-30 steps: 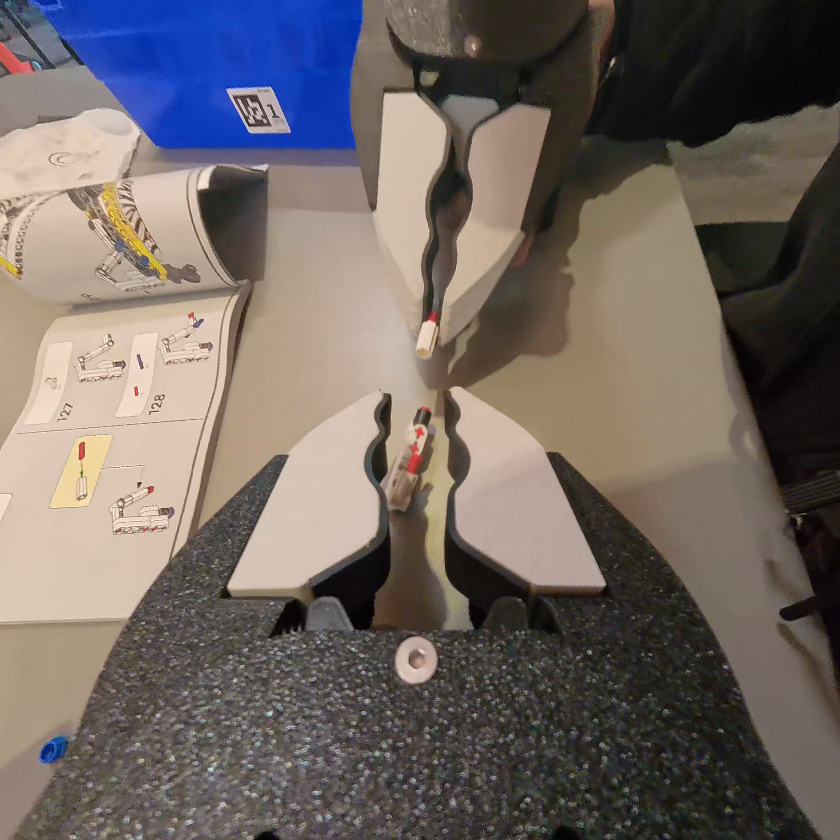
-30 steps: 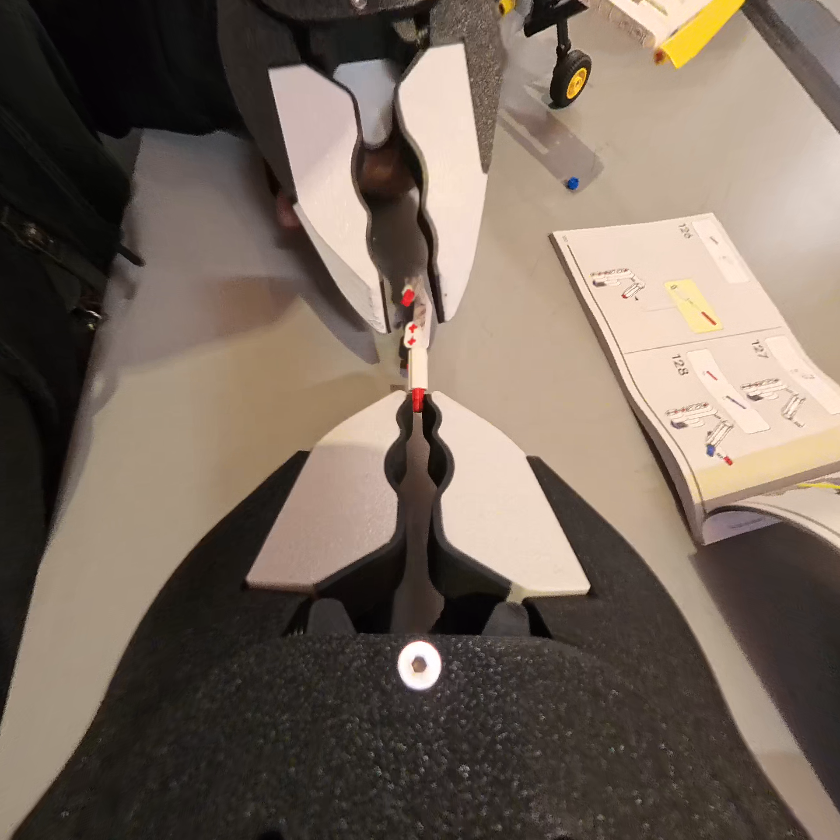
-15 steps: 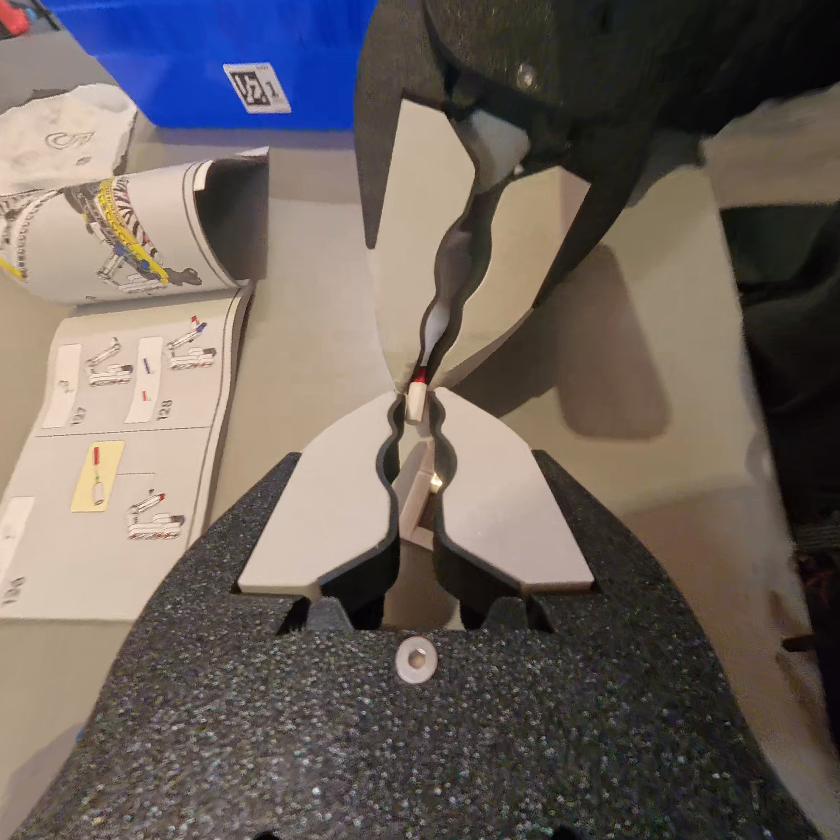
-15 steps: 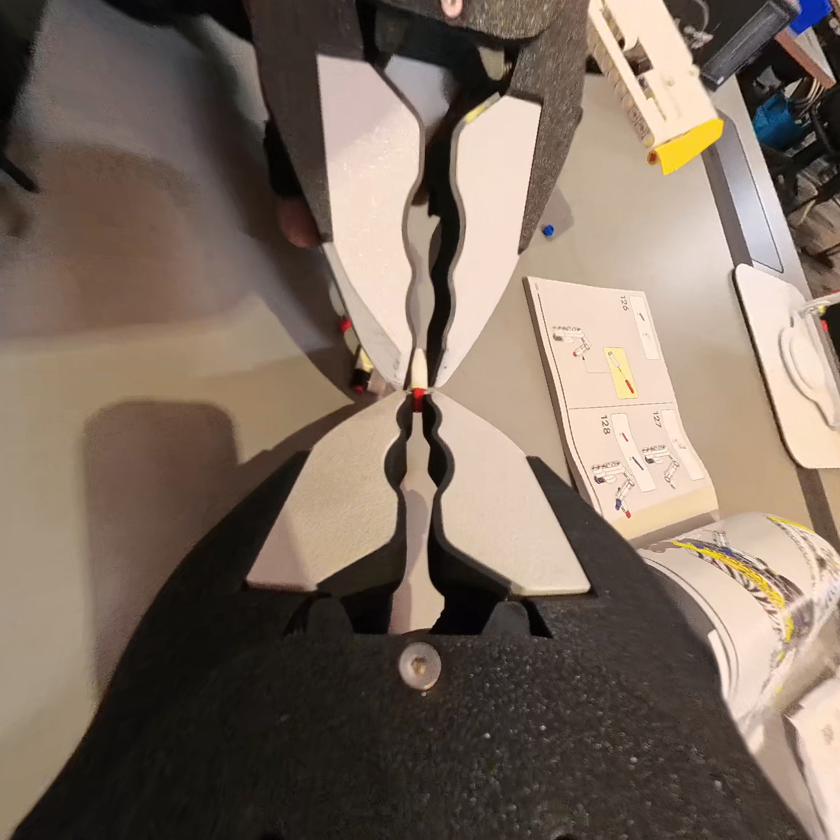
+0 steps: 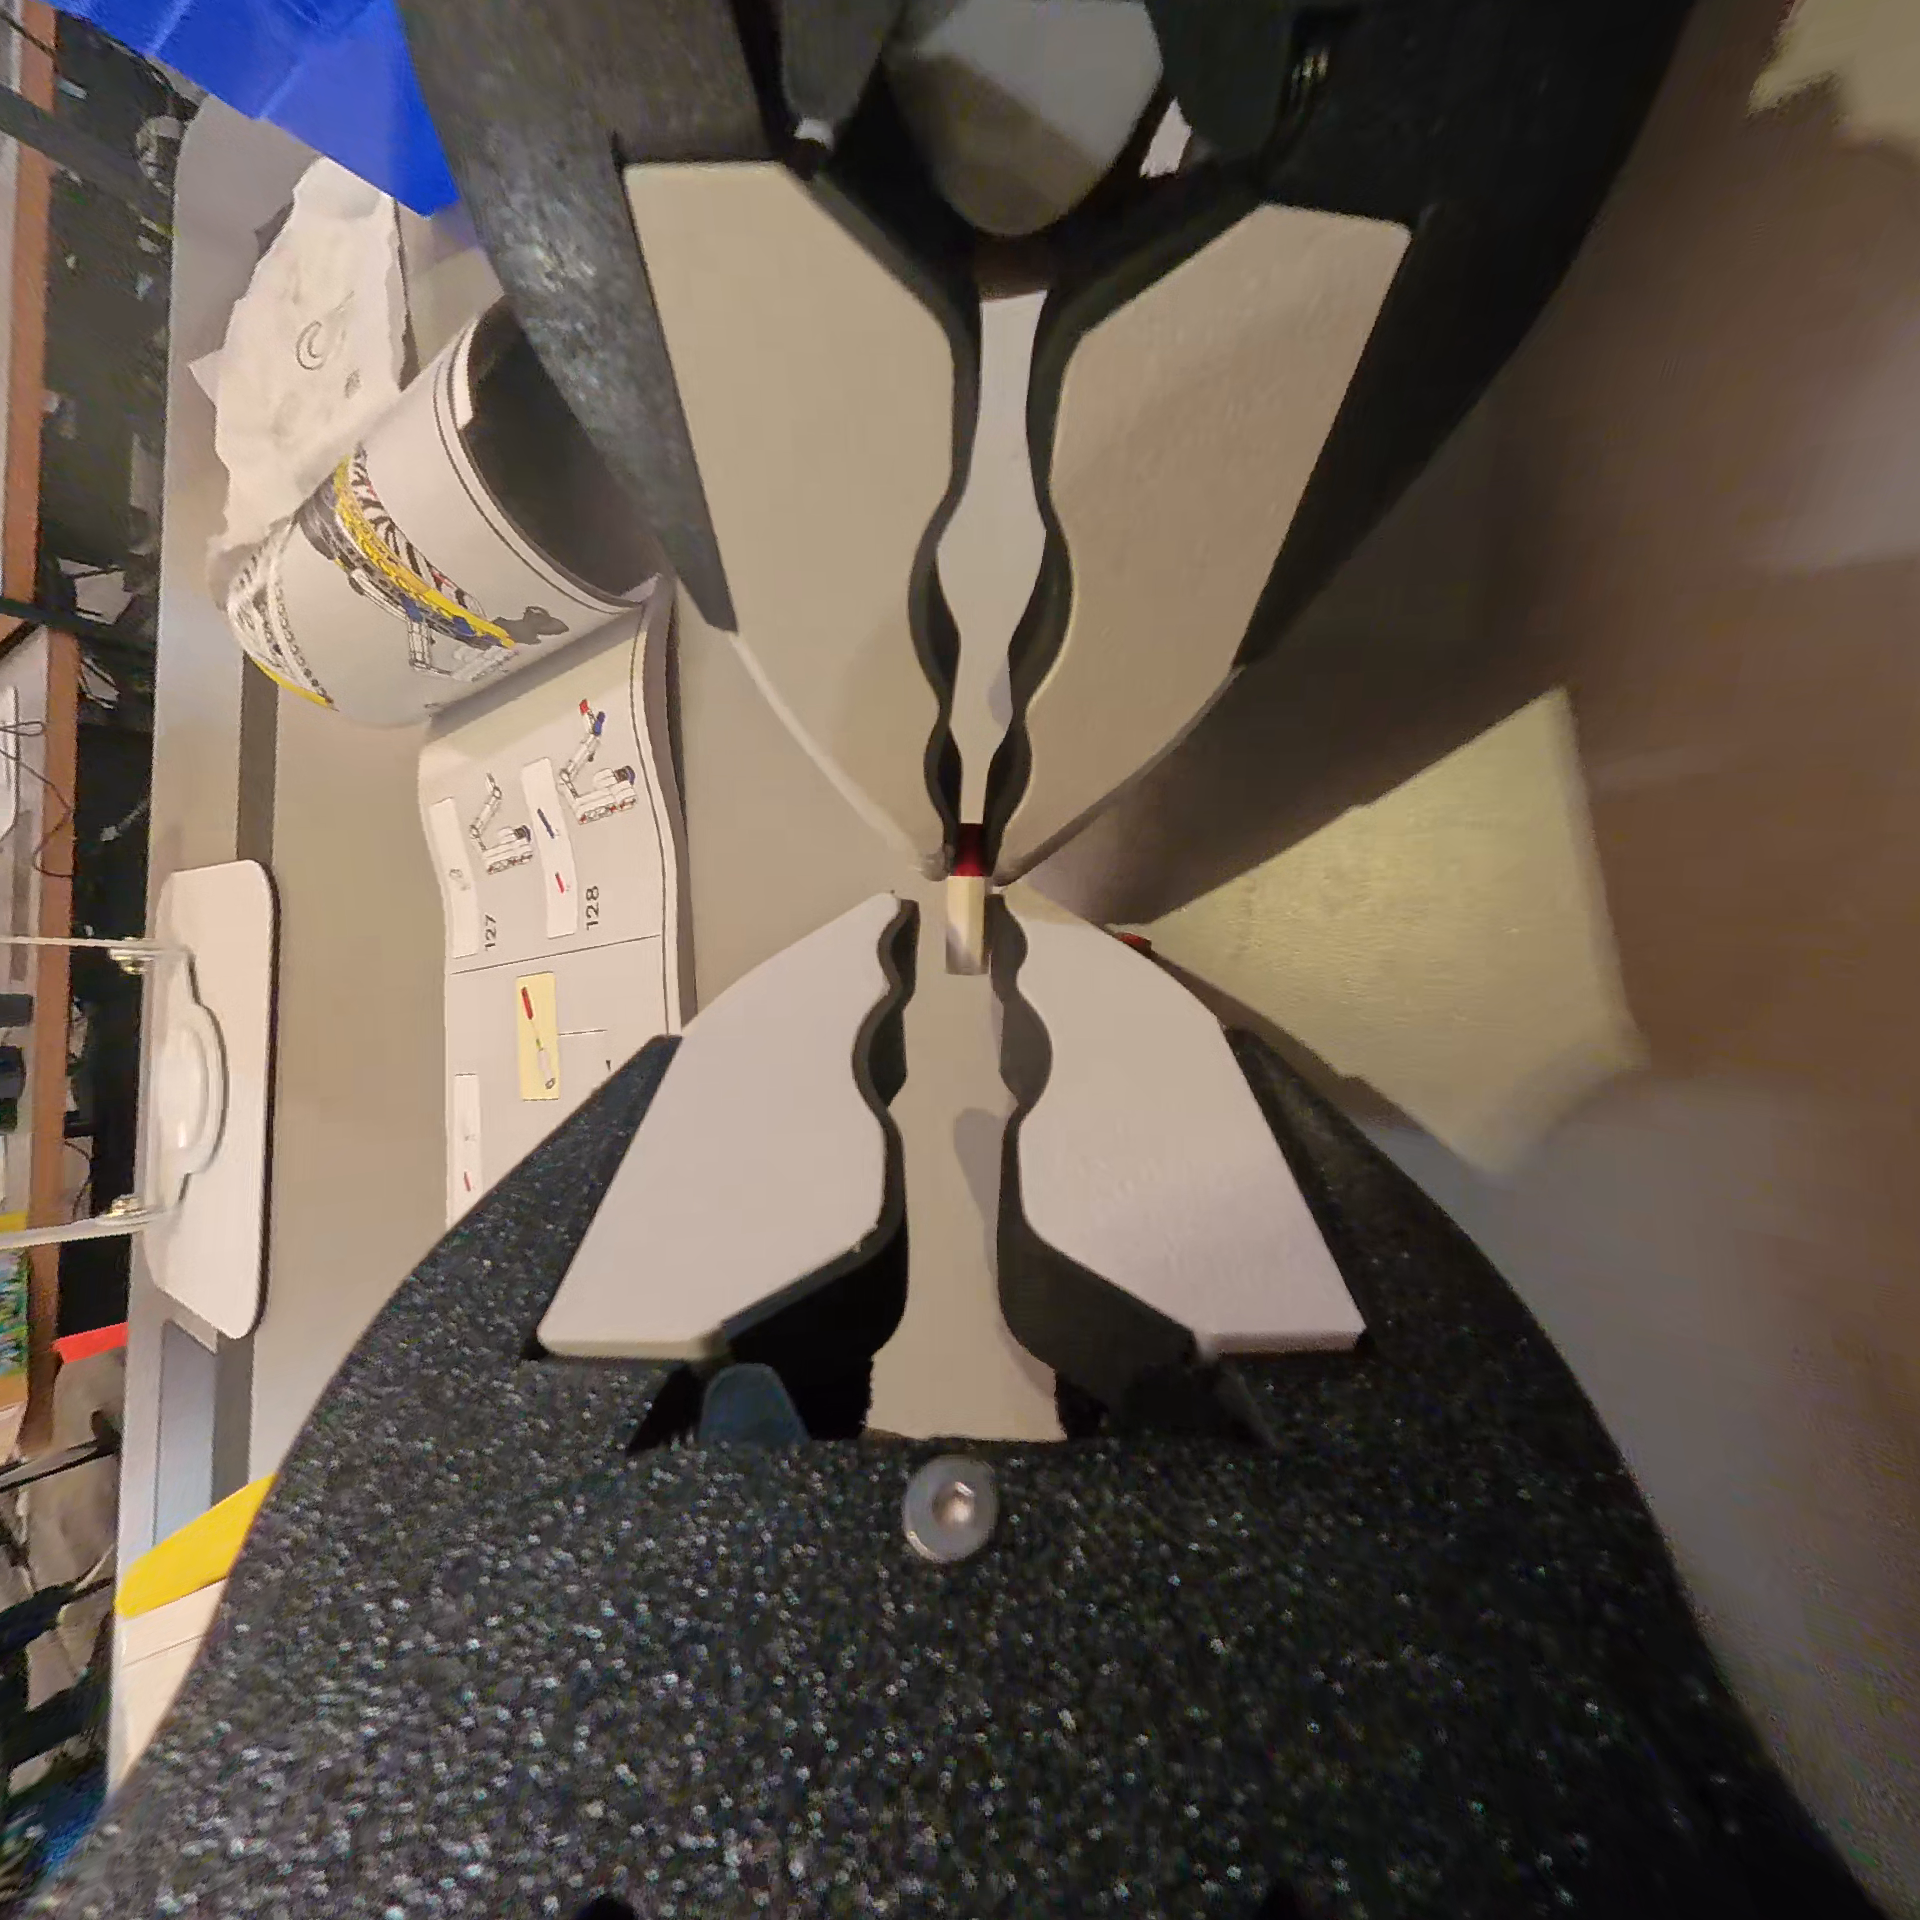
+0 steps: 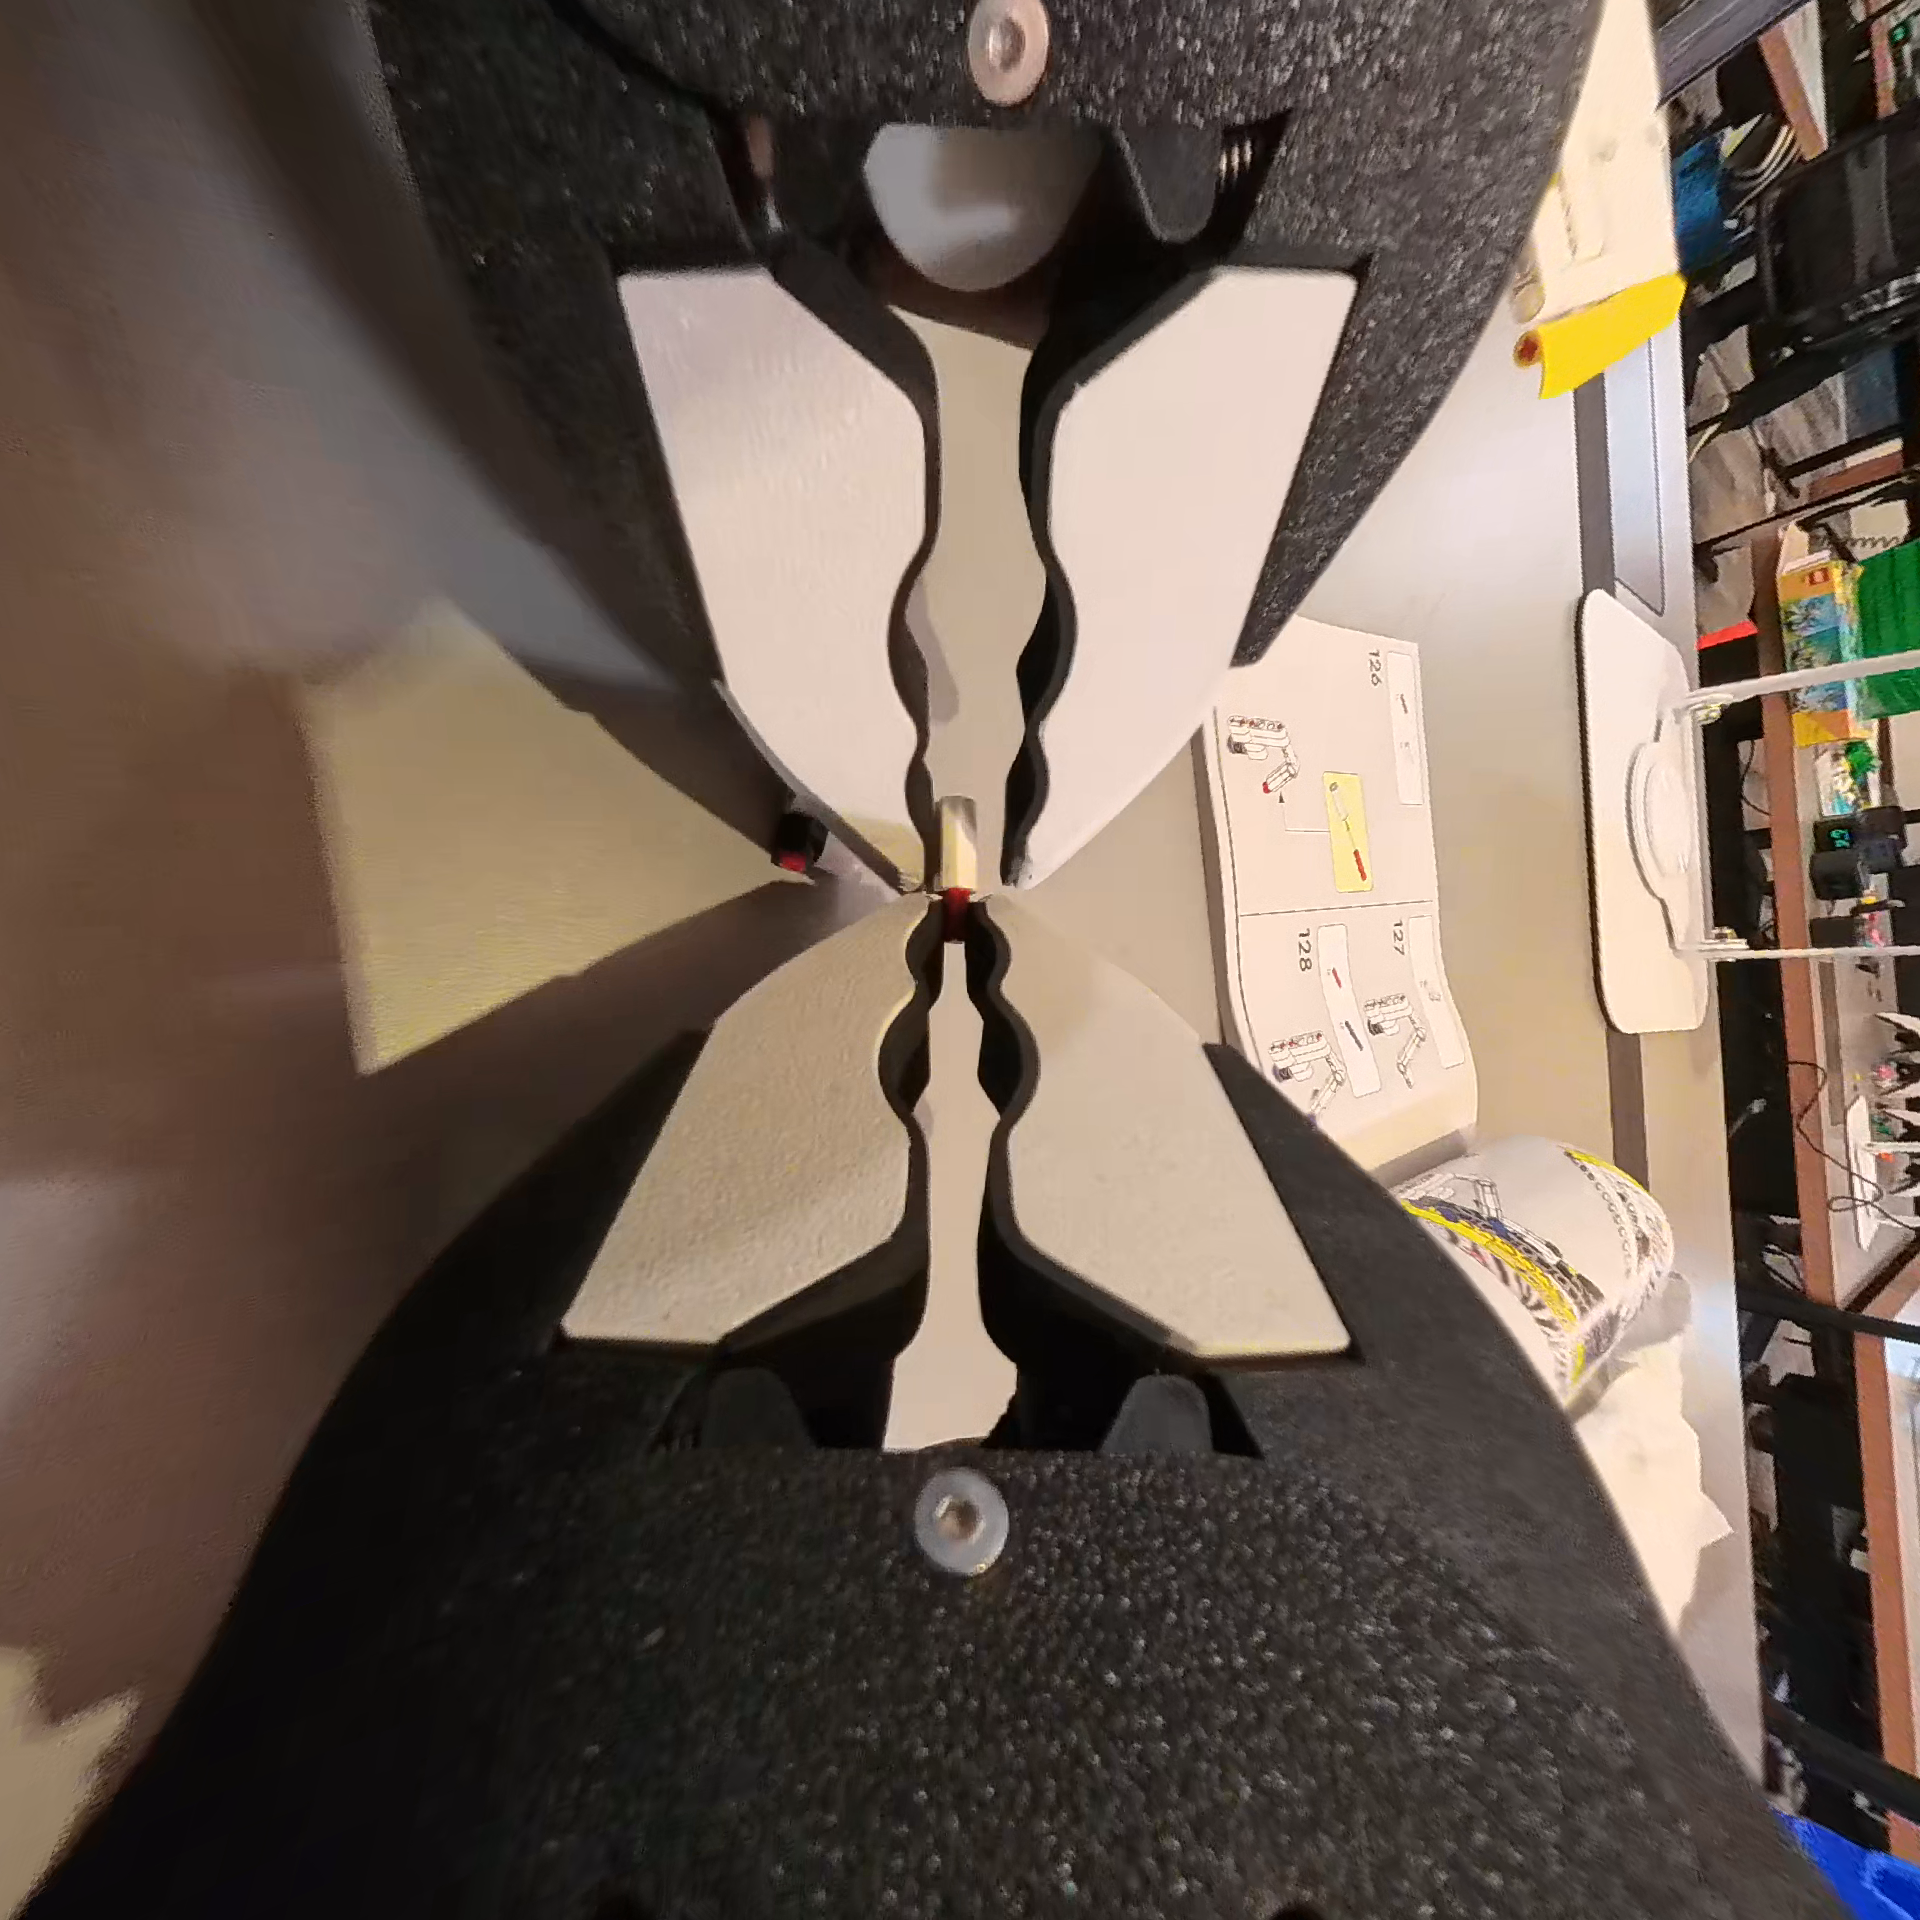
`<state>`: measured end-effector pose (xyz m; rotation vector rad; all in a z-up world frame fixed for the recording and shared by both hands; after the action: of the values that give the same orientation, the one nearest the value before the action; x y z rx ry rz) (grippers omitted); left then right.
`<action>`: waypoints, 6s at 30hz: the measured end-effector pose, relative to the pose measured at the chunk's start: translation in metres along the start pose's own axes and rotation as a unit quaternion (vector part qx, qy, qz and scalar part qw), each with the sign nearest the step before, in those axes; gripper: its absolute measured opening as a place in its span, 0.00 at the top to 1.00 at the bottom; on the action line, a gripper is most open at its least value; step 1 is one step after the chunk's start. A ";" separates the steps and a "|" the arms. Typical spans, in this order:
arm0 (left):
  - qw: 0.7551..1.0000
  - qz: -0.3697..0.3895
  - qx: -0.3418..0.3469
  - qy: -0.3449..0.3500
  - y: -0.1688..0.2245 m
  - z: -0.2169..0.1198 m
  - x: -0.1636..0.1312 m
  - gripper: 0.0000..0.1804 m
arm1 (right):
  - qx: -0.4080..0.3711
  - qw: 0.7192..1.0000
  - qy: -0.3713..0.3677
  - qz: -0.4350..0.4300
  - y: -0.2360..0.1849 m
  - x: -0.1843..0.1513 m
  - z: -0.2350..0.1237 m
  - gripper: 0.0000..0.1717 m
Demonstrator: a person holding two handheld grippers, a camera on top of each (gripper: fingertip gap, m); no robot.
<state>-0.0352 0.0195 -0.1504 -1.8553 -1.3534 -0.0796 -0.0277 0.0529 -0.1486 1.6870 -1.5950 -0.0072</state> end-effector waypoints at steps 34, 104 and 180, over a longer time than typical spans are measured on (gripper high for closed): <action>0.996 0.003 0.073 0.045 -0.018 -0.002 -0.010 0.96 | -0.147 0.976 0.062 0.146 0.040 -0.044 -0.076 0.98; 0.973 -0.214 -0.082 0.010 0.005 -0.033 -0.044 0.78 | 0.154 0.958 0.042 0.239 -0.011 0.002 0.030 0.96; 0.990 -0.062 0.003 0.128 0.008 -0.005 -0.008 0.95 | 0.010 0.995 0.078 0.066 0.002 -0.037 -0.035 0.98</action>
<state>-0.0300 0.0093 -0.1550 -1.6886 -1.2841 -0.3651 -0.0195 0.1025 -0.1424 1.5551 -1.5897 0.2022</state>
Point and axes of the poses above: each gripper's, where its closed fingertips meet, z out along the fingers, x out of its top, y = z × x across the jaws, the point moved 3 cm from there along -z, back along the fingers, and after that the axes turned 3 degrees about x, right-handed, at the moved point
